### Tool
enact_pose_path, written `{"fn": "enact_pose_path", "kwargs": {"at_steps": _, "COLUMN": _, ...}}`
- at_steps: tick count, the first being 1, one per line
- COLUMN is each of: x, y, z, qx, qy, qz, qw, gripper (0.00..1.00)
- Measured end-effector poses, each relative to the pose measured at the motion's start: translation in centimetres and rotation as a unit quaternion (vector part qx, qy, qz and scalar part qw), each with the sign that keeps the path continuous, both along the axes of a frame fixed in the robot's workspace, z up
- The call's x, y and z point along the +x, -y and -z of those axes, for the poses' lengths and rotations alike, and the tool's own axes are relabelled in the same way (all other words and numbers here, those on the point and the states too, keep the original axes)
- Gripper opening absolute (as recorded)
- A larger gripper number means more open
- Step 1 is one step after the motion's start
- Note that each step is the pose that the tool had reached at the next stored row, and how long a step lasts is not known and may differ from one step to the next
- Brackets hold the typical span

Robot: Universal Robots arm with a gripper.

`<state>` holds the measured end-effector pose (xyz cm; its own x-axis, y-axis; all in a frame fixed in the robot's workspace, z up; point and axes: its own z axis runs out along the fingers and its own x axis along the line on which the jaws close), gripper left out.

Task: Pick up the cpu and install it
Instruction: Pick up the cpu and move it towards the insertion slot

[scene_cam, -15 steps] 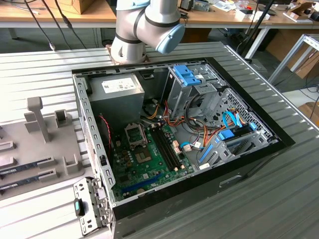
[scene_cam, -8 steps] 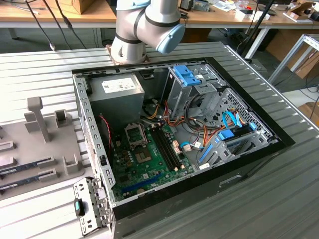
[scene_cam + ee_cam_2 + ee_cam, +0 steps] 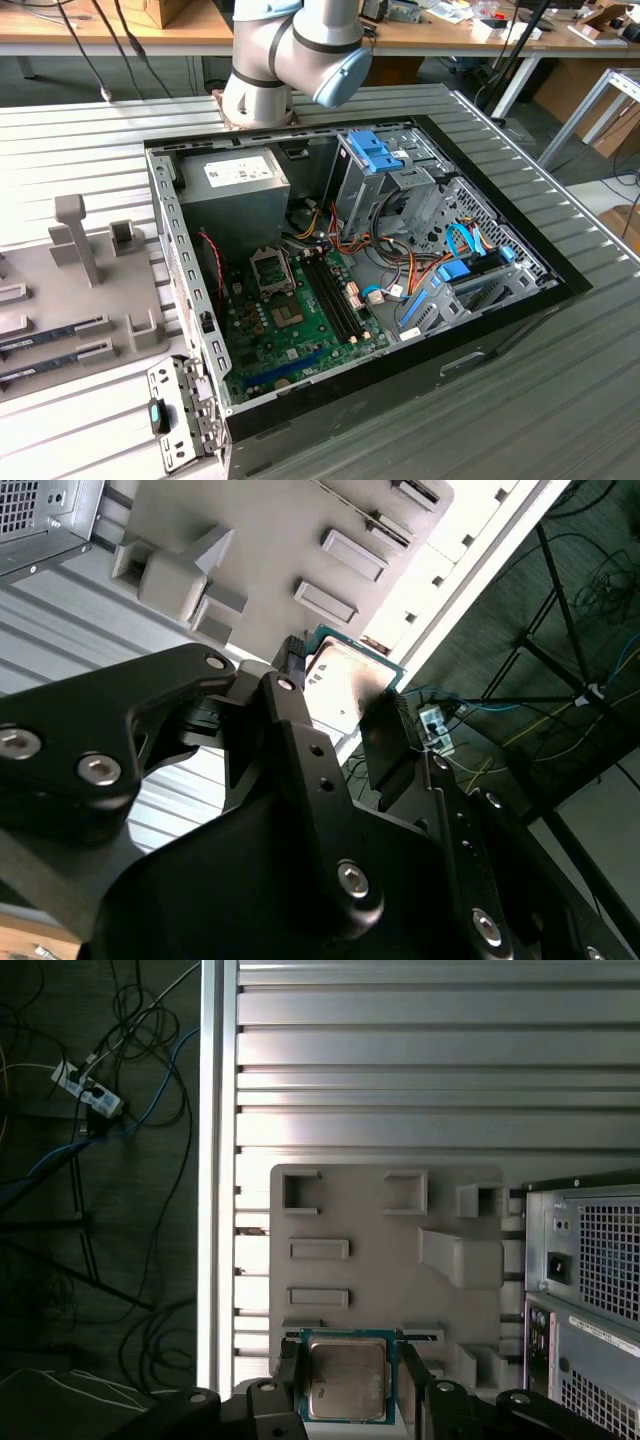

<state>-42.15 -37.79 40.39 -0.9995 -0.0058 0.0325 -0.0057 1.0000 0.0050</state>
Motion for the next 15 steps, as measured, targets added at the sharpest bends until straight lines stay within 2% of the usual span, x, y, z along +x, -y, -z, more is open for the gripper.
{"fn": "enact_pose_path", "kwargs": {"at_steps": 1, "x": 0.26, "y": 0.00, "z": 0.01, "qx": 0.0000, "qy": 0.0000, "qz": 0.000, "qw": 1.00000, "gripper": 0.47}}
{"fn": "enact_pose_path", "kwargs": {"at_steps": 4, "x": 1.83, "y": 0.00, "z": 0.00, "qx": 0.0000, "qy": 0.0000, "qz": 0.000, "qw": 1.00000, "gripper": 0.47}}
{"fn": "enact_pose_path", "kwargs": {"at_steps": 15, "x": 2.90, "y": 0.00, "z": 0.00, "qx": 0.0000, "qy": 0.0000, "qz": 0.000, "qw": 1.00000, "gripper": 0.47}}
